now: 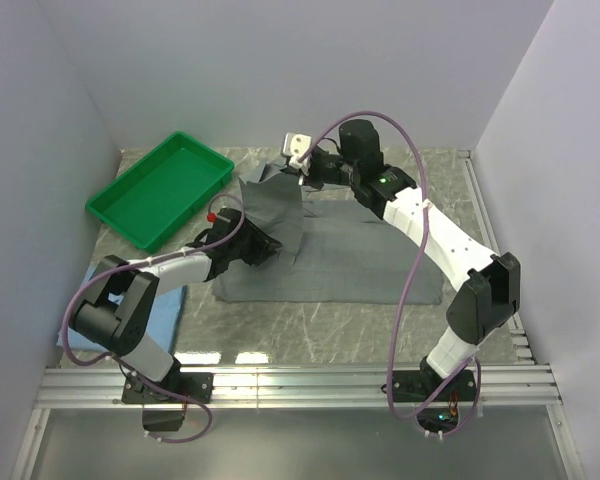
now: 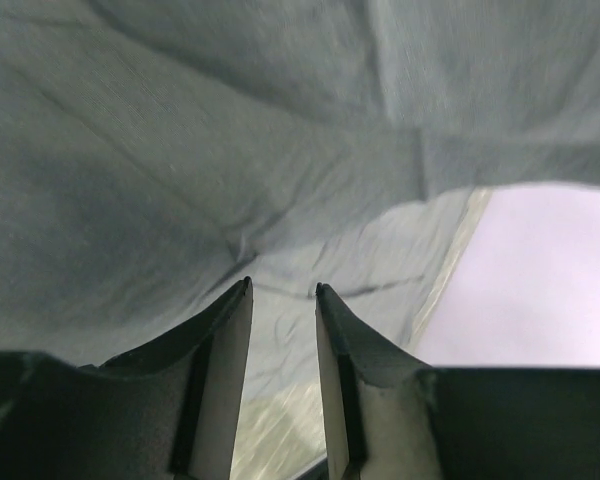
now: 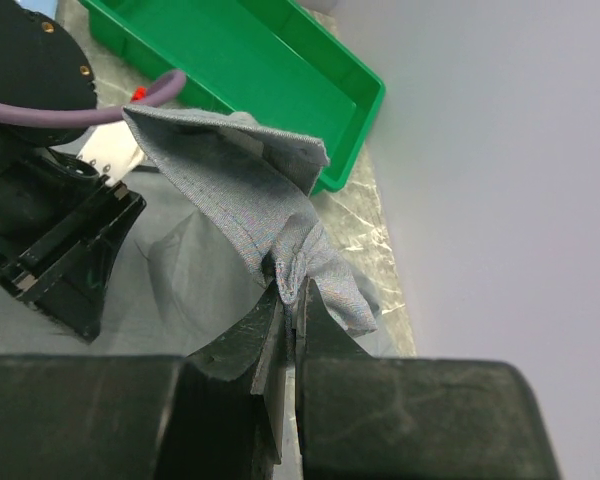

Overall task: Fold and stack the long sleeve shirts
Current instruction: Fold the shirt

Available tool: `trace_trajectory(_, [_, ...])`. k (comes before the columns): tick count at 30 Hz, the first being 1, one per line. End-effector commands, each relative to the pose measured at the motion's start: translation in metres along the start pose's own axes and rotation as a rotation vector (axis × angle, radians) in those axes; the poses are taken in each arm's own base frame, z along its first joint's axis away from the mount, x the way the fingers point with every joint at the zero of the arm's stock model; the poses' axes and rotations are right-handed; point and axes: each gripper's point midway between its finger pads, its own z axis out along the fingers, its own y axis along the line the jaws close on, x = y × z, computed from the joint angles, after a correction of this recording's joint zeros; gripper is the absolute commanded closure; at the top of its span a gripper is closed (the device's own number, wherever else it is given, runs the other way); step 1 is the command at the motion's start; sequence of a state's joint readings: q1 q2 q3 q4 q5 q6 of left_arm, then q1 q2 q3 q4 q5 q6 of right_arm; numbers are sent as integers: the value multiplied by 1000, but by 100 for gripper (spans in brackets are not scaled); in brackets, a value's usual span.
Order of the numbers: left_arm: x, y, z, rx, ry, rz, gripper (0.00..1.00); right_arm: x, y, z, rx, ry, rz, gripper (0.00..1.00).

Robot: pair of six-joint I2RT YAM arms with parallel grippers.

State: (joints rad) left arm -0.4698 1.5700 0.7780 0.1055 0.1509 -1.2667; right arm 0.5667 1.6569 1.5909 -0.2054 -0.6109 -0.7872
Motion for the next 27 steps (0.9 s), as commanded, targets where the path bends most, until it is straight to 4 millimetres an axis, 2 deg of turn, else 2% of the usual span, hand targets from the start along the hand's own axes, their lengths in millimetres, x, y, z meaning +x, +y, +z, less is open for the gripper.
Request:
trace_trajectory(1, [-20,-22,2,96,-131,-87,62,-40,-9,-21,44,-60,-60,100])
trace_trajectory(5, [-22,-23,15,78,-151,-91,62,-42,-7,-27,52,-62,-65,100])
trace_trajectory(11, [-11,-21,26,99,-153,-121,62,-46,-4,-35,54,-63,-72,100])
trace_trajectory(16, [-16,-3,35,42,-196,-117,62,-48,3,-41,40,-64,-73,100])
trace_trajectory(18, [-15,-2,36,45,-198,-110,62,-46,9,-46,33,-56,-72,100])
trace_trajectory(20, [-14,0,35,41,-195,-104,62,-45,11,-52,43,-47,-81,100])
trace_trajectory(25, [-15,3,21,39,-209,-90,59,-26,31,-58,16,-3,-73,100])
trace_trajectory(27, [-15,-4,12,54,-208,-67,52,-23,39,-62,1,1,-69,100])
